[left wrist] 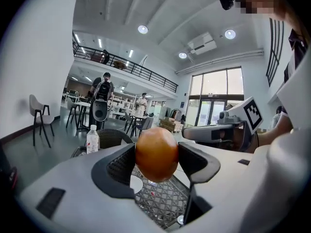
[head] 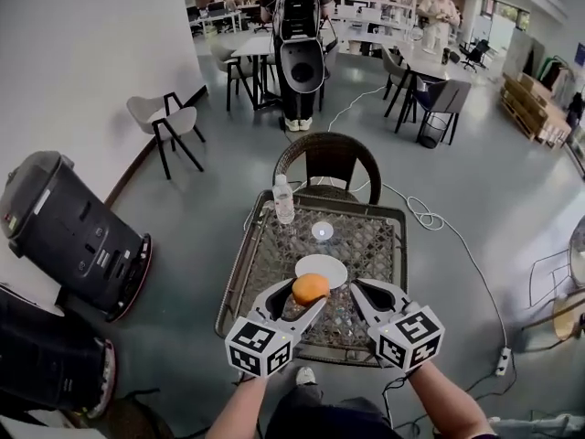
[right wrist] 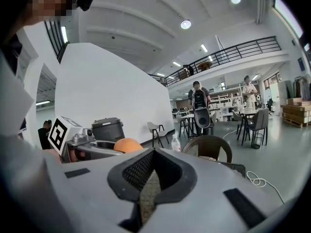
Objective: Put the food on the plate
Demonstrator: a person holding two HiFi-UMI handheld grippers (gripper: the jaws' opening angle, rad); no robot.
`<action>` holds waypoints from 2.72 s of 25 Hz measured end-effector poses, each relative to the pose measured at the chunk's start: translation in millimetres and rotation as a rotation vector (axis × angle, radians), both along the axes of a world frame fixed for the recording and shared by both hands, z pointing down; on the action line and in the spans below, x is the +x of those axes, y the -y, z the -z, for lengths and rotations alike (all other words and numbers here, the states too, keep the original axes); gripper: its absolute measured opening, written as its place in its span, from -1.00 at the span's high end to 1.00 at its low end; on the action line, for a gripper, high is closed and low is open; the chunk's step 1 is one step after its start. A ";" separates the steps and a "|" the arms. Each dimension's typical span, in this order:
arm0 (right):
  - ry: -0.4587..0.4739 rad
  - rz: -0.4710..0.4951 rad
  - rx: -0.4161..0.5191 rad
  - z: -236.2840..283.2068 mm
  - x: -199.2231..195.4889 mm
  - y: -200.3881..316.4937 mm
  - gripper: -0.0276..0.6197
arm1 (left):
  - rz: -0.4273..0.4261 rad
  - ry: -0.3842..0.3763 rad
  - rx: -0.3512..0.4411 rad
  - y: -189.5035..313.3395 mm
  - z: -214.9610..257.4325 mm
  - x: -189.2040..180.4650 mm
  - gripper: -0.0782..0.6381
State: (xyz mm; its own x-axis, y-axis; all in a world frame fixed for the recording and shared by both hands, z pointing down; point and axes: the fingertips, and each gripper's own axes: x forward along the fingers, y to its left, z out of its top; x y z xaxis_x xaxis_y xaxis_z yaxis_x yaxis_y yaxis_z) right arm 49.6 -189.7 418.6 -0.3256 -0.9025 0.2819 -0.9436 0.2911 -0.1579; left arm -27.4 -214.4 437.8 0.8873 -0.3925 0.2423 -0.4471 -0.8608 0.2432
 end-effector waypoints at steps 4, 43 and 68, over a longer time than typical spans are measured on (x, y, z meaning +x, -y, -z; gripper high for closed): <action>-0.013 -0.047 -0.025 -5.5 12.2 10.2 0.91 | -0.040 0.014 -0.025 14.3 -13.7 9.1 -0.01; 0.159 -0.072 -0.358 -178.9 87.0 71.1 0.91 | -0.125 0.659 -0.125 112.6 -236.9 70.8 -0.01; 0.228 -0.116 -0.385 -189.3 91.0 68.3 0.91 | -0.154 0.583 -0.302 130.3 -279.4 106.3 -0.01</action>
